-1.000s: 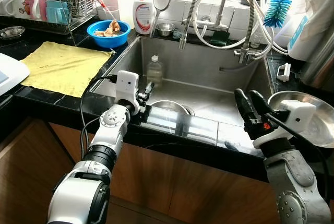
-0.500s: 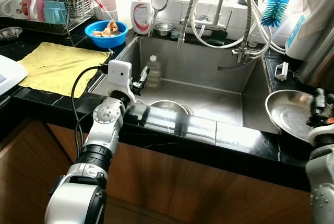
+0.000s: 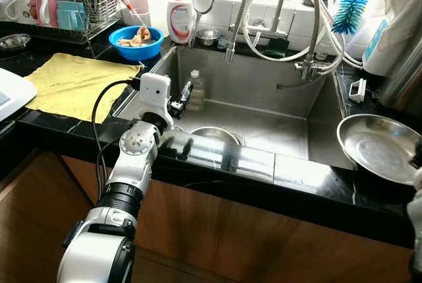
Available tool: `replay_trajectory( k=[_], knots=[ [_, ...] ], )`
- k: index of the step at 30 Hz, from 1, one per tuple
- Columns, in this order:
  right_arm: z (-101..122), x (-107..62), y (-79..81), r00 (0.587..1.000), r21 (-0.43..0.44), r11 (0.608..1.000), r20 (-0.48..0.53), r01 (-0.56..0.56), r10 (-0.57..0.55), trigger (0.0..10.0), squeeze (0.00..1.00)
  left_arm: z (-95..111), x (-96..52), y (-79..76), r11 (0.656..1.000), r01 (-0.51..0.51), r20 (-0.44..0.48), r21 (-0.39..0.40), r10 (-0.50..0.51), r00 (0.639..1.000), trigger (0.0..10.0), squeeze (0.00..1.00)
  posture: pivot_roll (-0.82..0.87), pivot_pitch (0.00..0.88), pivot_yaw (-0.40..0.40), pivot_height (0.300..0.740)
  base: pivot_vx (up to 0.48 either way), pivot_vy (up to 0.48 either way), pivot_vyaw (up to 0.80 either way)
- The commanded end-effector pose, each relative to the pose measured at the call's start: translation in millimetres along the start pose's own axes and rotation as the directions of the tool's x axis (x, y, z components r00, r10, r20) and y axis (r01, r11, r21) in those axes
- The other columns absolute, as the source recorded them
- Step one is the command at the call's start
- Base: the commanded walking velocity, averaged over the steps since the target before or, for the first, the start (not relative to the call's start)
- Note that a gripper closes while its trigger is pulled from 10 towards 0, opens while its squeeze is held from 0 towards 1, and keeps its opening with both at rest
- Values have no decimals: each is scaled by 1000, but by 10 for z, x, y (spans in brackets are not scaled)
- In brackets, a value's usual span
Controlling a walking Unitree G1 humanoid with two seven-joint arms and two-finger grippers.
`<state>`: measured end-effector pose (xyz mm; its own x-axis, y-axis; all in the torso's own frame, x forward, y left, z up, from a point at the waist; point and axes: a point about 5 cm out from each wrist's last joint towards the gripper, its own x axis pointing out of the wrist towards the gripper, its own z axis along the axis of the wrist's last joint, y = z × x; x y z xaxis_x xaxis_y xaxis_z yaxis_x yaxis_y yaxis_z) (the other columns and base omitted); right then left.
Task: Kitchen organization
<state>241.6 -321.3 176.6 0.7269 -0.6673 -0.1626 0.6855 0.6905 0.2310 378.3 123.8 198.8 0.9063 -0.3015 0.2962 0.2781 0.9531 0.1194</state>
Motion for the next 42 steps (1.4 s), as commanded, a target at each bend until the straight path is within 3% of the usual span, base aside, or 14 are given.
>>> replay_trajectory(
  k=[1,9,20,39,42],
  knots=[
    [42,17,-13,1000,-4,1000,-8,12,-12,10000,0,20,-7,-12,1000,9,1,16,-9,1000,10000,0,43,0,-35,740,0,0,0],
    [26,26,-66,999,-3,1000,-43,26,-26,10000,0,28,-3,-26,1000,16,3,17,-16,1000,10000,0,42,0,-36,740,0,0,0],
    [-115,7,-3,994,3,1000,-111,-11,11,10000,0,49,3,-74,998,45,12,51,-46,999,10000,0,43,0,-37,740,0,0,0],
    [-151,23,-24,989,78,997,-145,13,-2,10000,0,100,10,-160,990,105,32,91,-109,994,10000,0,48,0,-34,740,0,0,0],
    [-217,29,-45,984,120,992,-177,35,-13,10000,0,110,11,-202,985,130,36,112,-135,990,10000,0,53,0,-35,740,0,0,0]
  ],
)
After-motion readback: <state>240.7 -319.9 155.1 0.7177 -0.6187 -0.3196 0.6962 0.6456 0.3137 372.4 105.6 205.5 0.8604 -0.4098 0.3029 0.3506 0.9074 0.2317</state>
